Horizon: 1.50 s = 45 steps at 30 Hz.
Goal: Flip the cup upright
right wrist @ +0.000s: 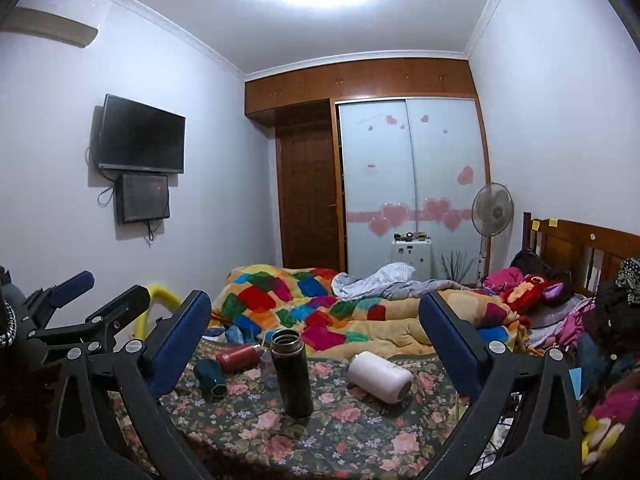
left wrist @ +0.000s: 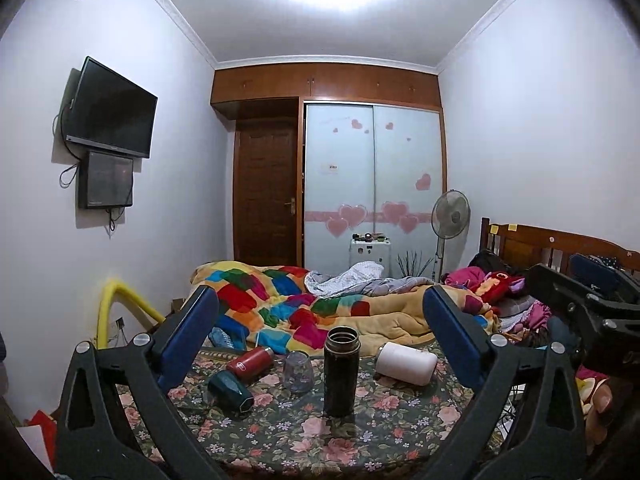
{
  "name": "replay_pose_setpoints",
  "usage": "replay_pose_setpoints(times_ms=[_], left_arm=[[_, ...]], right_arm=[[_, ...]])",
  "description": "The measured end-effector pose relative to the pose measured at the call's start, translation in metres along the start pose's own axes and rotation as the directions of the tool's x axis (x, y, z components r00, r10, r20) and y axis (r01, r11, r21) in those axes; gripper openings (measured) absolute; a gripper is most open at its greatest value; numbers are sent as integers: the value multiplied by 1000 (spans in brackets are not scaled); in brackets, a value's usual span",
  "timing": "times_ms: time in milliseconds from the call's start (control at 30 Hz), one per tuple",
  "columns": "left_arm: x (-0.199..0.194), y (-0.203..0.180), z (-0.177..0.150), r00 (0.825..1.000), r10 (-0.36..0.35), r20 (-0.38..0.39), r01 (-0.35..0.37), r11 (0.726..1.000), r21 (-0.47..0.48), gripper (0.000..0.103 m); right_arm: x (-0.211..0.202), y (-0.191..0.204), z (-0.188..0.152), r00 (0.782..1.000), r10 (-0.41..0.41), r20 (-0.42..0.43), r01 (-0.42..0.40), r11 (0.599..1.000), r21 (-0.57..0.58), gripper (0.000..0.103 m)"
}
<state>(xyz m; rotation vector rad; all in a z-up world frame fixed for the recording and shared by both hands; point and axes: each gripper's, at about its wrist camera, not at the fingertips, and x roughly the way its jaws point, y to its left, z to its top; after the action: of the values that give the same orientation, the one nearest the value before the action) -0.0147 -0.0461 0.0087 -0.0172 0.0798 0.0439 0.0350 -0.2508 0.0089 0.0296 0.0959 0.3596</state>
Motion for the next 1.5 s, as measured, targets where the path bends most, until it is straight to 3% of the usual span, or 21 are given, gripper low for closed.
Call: replay_pose_setpoints(times_ms=[1500], left_arm=[[7, 0, -8, 999, -20, -25, 20, 1000, 16, 103]], right_arm=[[-4, 1, -7, 999, 12, -33, -12, 1000, 7, 103]])
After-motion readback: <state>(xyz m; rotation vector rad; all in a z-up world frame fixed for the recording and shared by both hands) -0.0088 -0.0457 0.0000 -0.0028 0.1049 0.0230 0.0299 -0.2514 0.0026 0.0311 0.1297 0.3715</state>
